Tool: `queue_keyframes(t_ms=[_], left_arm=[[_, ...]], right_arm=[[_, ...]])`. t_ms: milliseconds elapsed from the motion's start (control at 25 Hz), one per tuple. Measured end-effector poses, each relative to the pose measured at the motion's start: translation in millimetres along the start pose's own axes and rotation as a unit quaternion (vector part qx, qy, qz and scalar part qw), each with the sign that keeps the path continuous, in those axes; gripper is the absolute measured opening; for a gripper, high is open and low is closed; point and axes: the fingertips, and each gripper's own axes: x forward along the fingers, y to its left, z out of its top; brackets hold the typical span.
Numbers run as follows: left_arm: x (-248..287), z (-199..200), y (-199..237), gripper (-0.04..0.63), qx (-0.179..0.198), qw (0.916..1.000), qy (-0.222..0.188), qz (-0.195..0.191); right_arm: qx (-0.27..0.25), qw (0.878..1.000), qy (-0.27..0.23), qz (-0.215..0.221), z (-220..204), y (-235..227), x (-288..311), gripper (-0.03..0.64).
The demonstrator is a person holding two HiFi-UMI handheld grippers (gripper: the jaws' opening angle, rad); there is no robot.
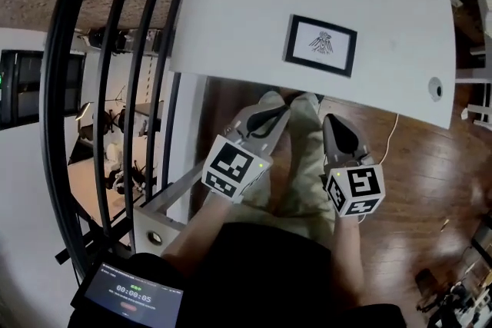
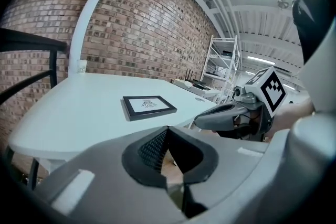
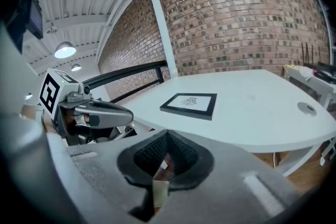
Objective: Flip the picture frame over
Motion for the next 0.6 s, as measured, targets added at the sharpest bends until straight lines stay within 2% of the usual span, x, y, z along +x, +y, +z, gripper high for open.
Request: queue_keyframes(t_ms=[240, 440, 600], left_arm=[[31, -4, 25, 0.015, 0.016, 0.9998, 0.008, -0.008], [44, 16, 46, 0.015, 0.034, 0.9994, -0.004, -0.003], [52, 19, 57, 0.015, 0.025, 0.9997, 0.005, -0.005]], right_arm=[[-0.009, 1.000, -0.010, -0.014, 9, -34, 28, -0.008], [-0.022, 0.999, -0.023, -0.024, 32, -52, 41, -0.008], [-0.025, 0.999, -0.019, -0.029, 40, -59, 50, -0.008]])
